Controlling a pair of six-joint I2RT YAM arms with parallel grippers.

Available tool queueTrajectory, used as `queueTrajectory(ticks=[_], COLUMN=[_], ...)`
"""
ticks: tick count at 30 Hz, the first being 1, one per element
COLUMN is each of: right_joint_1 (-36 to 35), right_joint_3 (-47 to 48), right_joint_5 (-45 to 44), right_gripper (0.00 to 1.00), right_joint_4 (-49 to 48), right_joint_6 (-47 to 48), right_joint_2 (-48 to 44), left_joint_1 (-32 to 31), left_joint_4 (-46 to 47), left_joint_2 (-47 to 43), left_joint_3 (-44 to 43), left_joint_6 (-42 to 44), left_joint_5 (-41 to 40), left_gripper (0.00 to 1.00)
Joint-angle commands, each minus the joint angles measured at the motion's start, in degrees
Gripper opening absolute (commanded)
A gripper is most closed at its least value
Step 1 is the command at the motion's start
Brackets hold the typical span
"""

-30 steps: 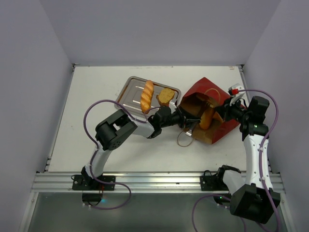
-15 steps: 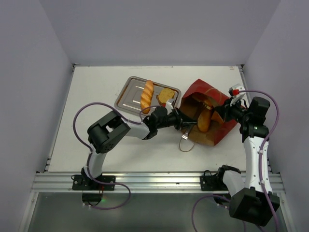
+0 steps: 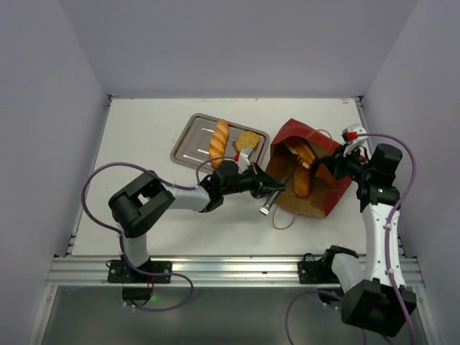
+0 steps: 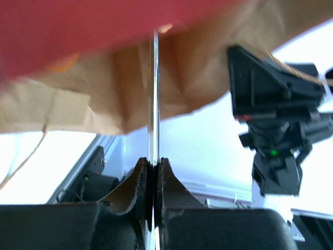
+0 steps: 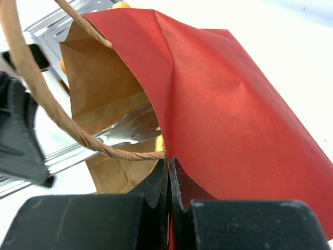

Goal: Take the fake bread out of the paper bag

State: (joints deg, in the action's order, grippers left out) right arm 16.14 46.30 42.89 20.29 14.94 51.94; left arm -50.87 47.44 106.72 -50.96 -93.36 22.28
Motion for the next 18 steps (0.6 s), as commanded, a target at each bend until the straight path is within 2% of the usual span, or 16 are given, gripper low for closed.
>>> queueTrajectory(ticks=[1,14,18], right_joint_1=[0.0,0.0,0.0], right_joint_3=[-0.8,-0.8,-0.8], right_joint_5=[-2.3,-4.4,-5.3], right_gripper=[0.01,0.01,0.01], right_joint_4=[-2.7,-3.5,-4.0], right_joint_6=[-0.8,-1.7,-2.3], right_joint_2=[-0.4,-0.2,-0.3], left_joint_1=[-0.1,-0.5,-0.5], left_joint_4=[2.7,2.0,-1.8], left_joint_2=[-4.8,-11.4,-15.6], left_joint_3=[0.9,6.4,8.2], left_joint_6=[3.5,5.8,8.3], left_joint_5=[3.6,7.9,8.6], left_gripper=[0.0,0.0,0.0])
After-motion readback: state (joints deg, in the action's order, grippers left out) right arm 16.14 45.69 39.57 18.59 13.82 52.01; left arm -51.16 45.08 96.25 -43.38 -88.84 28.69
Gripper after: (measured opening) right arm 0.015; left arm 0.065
